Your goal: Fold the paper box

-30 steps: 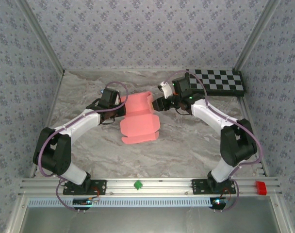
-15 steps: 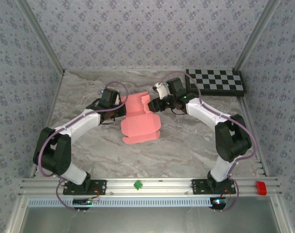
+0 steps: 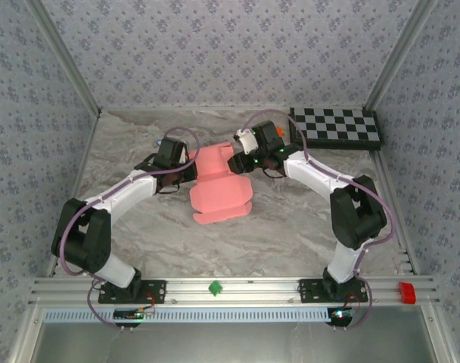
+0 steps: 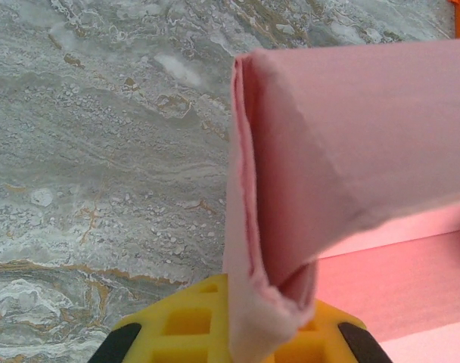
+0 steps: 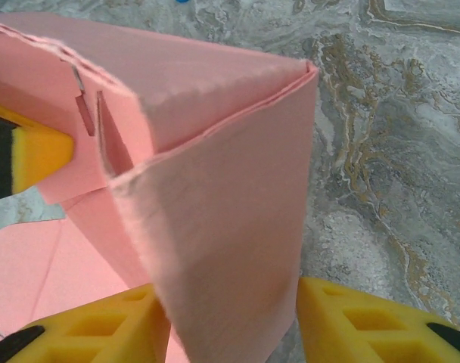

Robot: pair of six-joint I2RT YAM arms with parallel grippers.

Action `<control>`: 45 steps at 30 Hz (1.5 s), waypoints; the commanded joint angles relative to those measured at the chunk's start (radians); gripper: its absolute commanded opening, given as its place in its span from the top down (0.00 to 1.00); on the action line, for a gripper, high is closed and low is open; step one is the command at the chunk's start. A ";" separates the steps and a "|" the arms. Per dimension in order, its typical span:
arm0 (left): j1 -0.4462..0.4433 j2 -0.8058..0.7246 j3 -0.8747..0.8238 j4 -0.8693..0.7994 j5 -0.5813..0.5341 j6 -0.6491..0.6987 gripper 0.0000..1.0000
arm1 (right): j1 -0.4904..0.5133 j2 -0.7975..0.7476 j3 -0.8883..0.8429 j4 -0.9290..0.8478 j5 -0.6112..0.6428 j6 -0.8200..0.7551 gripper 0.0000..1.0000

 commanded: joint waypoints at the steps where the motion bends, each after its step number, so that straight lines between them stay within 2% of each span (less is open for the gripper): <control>1: -0.002 -0.002 0.035 0.010 0.029 -0.015 1.00 | 0.013 0.020 0.033 -0.032 0.072 -0.019 0.50; 5: -0.002 0.000 0.034 0.010 0.029 -0.017 1.00 | 0.021 0.027 0.044 -0.037 0.101 -0.012 0.51; 21: -0.003 0.005 0.029 0.015 0.035 -0.024 1.00 | 0.055 0.048 0.068 -0.048 0.294 -0.020 0.65; 35: -0.003 0.018 0.034 0.008 0.035 -0.041 1.00 | 0.124 0.077 0.104 -0.085 0.563 0.009 0.73; 45: -0.002 0.030 0.041 -0.004 0.027 -0.060 1.00 | 0.176 0.130 0.177 -0.207 0.755 0.028 0.74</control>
